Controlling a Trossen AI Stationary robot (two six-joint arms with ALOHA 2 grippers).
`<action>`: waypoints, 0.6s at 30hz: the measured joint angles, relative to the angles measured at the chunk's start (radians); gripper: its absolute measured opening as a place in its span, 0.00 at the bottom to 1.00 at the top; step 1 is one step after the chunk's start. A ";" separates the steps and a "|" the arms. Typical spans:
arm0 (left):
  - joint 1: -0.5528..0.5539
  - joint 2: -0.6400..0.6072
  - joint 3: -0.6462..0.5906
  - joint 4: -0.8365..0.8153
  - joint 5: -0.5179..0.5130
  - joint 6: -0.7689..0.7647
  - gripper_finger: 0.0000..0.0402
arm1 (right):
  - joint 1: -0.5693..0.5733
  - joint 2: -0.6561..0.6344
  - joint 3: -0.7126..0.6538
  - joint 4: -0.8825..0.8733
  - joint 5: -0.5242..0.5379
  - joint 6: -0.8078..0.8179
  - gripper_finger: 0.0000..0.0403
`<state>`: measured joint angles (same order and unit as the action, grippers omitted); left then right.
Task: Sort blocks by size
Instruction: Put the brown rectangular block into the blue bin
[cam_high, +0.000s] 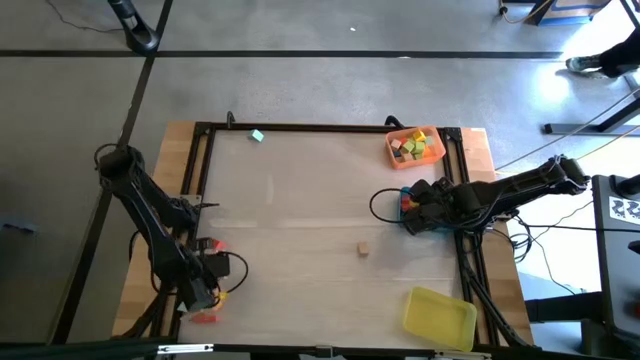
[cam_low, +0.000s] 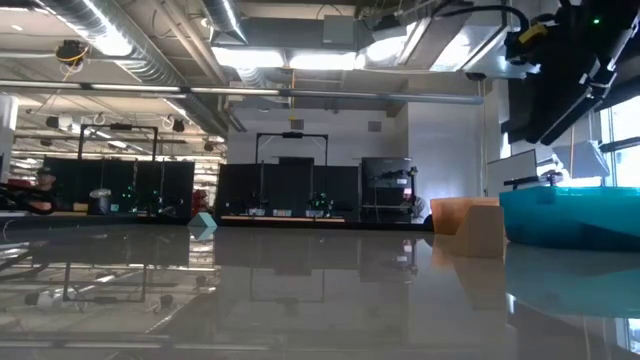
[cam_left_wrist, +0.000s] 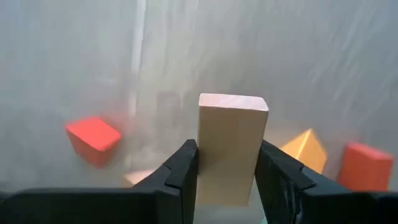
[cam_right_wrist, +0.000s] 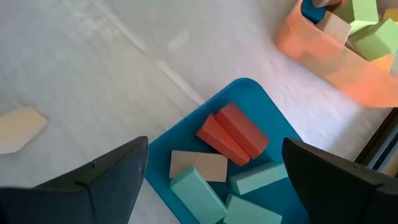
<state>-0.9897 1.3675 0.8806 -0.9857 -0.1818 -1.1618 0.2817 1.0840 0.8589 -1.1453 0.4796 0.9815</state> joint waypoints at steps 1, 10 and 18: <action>0.005 -0.014 0.000 0.000 -0.020 0.000 0.29 | 0.000 0.000 0.000 0.004 0.000 -0.007 0.91; 0.048 -0.100 0.000 0.033 -0.195 0.059 0.29 | 0.000 0.000 0.000 0.099 0.025 -0.081 0.91; 0.121 -0.108 0.002 0.156 -0.331 0.226 0.29 | 0.000 0.000 -0.001 0.234 0.038 -0.178 0.91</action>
<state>-0.8692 1.2598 0.8825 -0.8301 -0.5131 -0.9357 0.2813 1.0840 0.8577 -0.9110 0.5173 0.8035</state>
